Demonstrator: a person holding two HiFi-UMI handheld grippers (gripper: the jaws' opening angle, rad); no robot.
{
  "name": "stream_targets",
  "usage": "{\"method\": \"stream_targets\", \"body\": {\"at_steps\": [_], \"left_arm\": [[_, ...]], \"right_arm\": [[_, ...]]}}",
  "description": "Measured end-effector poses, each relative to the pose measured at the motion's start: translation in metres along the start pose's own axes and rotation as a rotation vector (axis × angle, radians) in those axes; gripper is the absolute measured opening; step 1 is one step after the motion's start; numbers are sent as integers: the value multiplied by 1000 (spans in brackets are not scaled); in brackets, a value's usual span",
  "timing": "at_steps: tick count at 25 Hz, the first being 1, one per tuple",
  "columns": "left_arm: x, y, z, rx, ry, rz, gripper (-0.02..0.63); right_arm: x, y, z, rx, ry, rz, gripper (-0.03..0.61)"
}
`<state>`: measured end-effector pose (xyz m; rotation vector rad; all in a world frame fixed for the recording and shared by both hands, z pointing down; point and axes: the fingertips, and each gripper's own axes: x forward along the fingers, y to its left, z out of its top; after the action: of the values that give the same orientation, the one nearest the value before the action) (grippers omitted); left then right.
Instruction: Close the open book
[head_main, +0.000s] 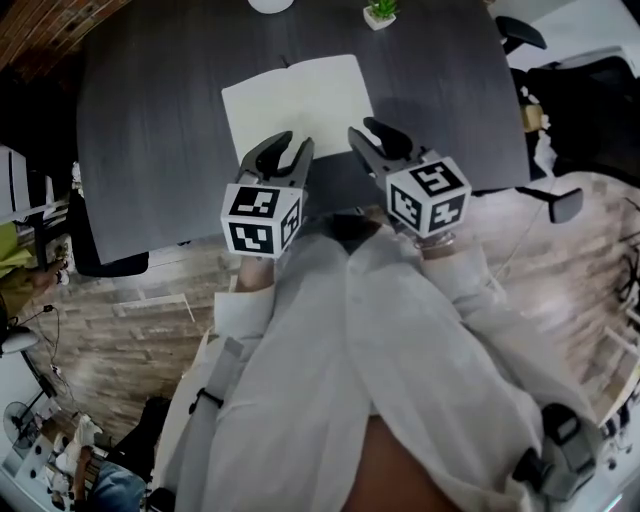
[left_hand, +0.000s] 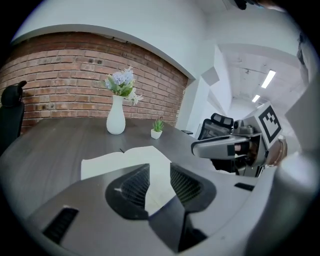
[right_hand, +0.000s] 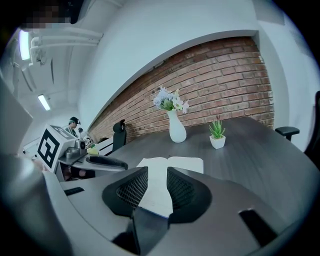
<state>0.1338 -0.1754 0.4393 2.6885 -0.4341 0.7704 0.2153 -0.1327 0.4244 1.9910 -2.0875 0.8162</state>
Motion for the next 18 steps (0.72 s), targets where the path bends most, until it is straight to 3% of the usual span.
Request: {"method": "stream_targets", "body": {"at_steps": [7,13,18], "left_arm": [[5,-12,-20,121,109,-56,109],[19,-23,-28,209,150,-99,126],[31,-29,-42,359,214,-107,132]], "right_arm": [[-11,-2,-11,49,-3,-53,110],[-21,-13,-22,84,0,-96,110],[-28,-21,-33,110,8,-123,110]]}}
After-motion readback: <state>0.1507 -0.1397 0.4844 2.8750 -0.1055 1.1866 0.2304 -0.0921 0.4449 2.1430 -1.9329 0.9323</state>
